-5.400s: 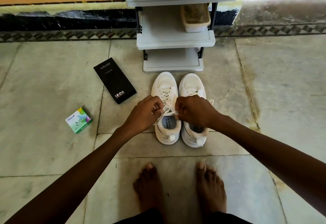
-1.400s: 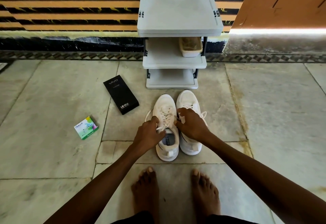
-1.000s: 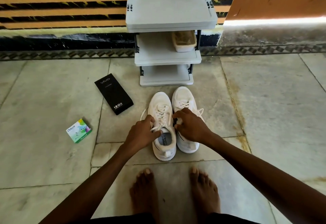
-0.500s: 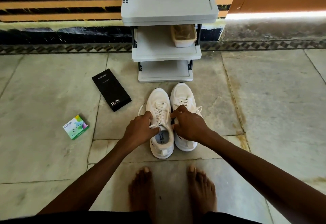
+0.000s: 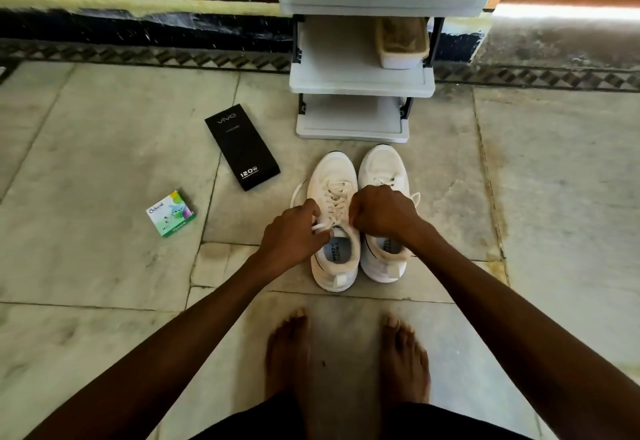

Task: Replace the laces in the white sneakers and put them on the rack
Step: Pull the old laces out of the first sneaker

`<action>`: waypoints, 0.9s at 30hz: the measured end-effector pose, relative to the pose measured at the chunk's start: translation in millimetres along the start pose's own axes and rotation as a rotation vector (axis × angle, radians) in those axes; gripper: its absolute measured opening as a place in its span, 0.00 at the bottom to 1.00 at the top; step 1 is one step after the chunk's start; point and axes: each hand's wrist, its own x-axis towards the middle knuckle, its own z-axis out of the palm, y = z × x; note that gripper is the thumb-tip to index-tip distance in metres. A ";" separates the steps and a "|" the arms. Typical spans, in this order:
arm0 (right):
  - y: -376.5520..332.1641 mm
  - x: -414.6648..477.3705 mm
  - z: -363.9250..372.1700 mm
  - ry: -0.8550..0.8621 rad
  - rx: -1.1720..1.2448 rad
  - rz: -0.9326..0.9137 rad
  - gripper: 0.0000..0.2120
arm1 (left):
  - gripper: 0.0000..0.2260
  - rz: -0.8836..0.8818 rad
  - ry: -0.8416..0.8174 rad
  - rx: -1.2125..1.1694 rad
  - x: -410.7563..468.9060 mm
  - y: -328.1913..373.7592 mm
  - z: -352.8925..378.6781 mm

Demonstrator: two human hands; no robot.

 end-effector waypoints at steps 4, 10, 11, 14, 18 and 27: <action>-15.7 -2.0 -6.9 -0.048 -0.033 -0.007 0.18 | 0.19 0.097 -0.048 0.027 -9.8 -8.0 -7.5; -20.5 -15.3 -9.5 -0.064 -0.113 -0.020 0.24 | 0.19 0.103 -0.096 0.020 -14.4 -20.6 -11.1; -19.1 -15.6 -6.9 -0.046 -0.102 -0.022 0.24 | 0.19 0.096 -0.090 -0.011 -13.2 -22.8 -9.5; -9.1 -14.5 4.6 0.024 -0.022 -0.029 0.20 | 0.17 0.085 -0.068 -0.067 -4.5 -24.3 -6.1; -0.9 -15.5 10.8 0.053 0.033 -0.031 0.18 | 0.20 0.063 -0.098 -0.081 9.8 -17.6 -7.9; 4.0 -13.6 15.0 0.085 0.016 -0.059 0.20 | 0.24 0.062 -0.157 0.025 23.6 -8.4 -9.8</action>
